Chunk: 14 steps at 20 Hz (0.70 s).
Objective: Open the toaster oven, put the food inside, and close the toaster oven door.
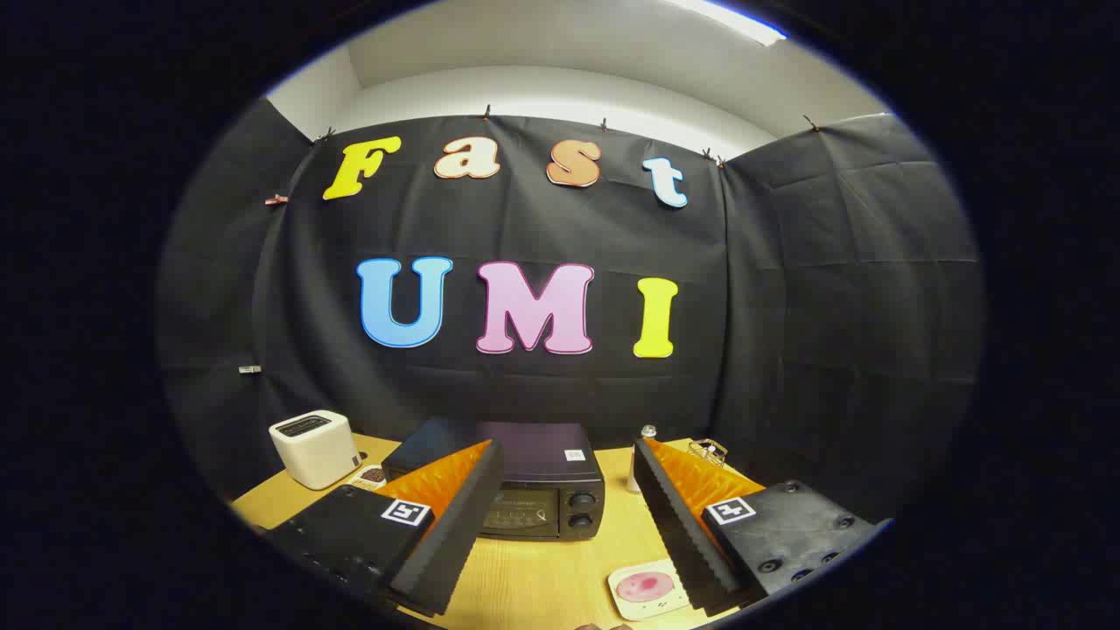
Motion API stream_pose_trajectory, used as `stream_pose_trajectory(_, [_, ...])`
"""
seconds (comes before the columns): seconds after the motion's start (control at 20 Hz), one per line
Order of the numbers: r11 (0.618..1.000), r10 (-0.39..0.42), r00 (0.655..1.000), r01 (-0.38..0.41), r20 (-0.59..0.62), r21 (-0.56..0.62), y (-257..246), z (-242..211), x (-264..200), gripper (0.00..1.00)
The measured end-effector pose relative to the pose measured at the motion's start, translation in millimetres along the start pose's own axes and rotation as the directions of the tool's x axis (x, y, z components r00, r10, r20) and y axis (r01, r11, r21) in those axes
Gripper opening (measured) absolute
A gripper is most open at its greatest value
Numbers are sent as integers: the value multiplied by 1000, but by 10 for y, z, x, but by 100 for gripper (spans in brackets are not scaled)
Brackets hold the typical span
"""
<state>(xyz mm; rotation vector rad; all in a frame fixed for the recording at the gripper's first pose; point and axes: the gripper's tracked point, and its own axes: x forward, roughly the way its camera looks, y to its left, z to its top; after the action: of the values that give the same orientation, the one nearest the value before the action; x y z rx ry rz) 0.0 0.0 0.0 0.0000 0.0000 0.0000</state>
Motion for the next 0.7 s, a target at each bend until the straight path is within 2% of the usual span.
stream_pose_trajectory(0.7, [1000,16,999,-15,-37,15,115,-120,133,98])
